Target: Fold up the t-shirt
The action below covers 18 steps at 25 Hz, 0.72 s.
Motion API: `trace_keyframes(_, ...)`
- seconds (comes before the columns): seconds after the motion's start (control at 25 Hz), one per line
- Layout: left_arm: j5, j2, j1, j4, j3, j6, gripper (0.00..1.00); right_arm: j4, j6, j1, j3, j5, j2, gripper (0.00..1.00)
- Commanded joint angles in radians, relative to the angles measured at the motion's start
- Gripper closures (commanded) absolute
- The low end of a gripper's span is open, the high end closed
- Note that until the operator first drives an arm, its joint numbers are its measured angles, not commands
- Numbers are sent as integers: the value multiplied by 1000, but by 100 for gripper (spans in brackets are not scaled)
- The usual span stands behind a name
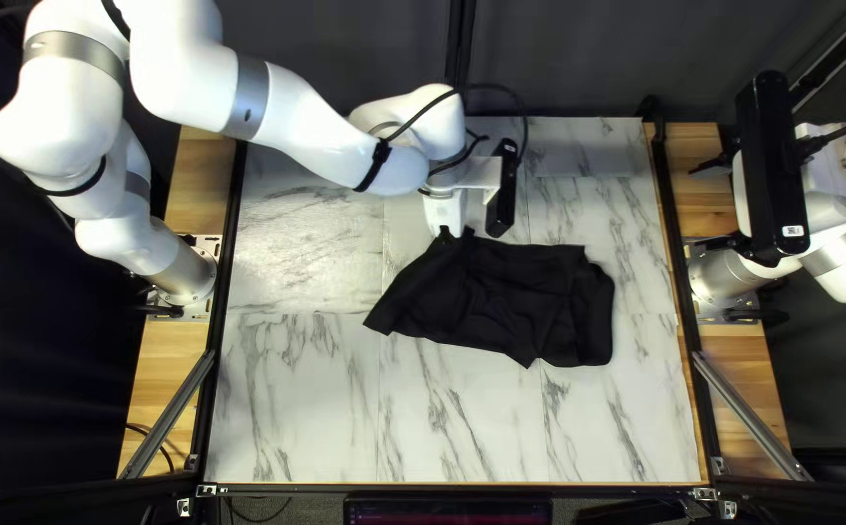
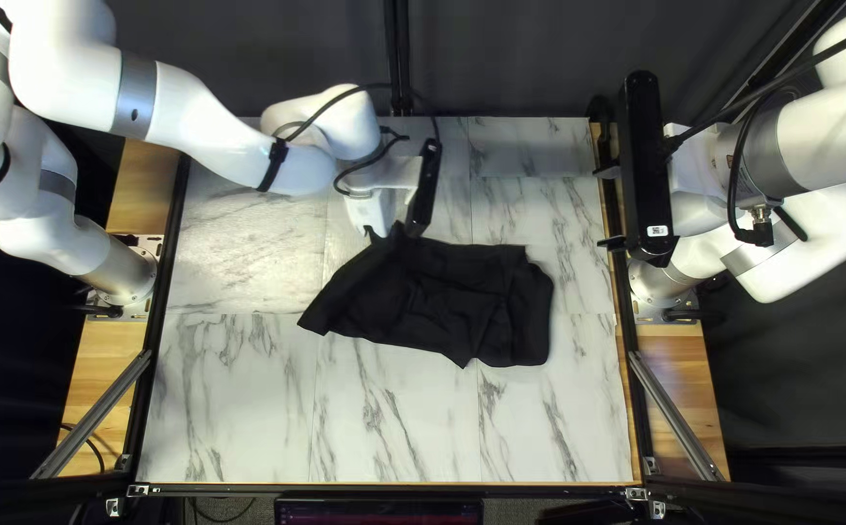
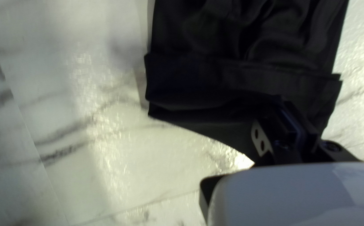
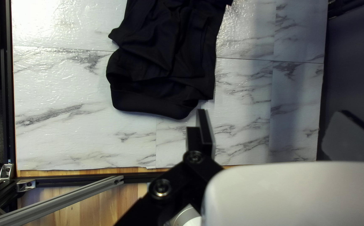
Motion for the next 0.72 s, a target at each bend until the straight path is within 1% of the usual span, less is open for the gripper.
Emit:
trace_keyframes(0.04,20,42,-6,-20,-70,21,76,0,0,0,0,0,0,0)
trace_keyframes(0.12,28,69,-8,-30,-109,32,77,0,0,0,0,0,0,0)
trace_keyframes(0.24,32,92,-11,-44,-142,45,77,0,0,0,0,0,0,0)
trace_keyframes(0.36,39,132,-24,-56,-205,41,78,0,0,0,0,0,0,0)
trace_keyframes(0.48,55,192,-34,-60,-288,35,76,0,0,0,0,0,0,0)
trace_keyframes(0.56,60,216,-34,-63,-319,38,75,0,0,0,0,0,0,0)
trace_keyframes(0.6,59,227,-31,-67,-330,42,76,0,0,0,0,0,0,0)
trace_keyframes(0.72,34,248,-21,-103,-337,80,76,0,0,0,0,0,0,0)
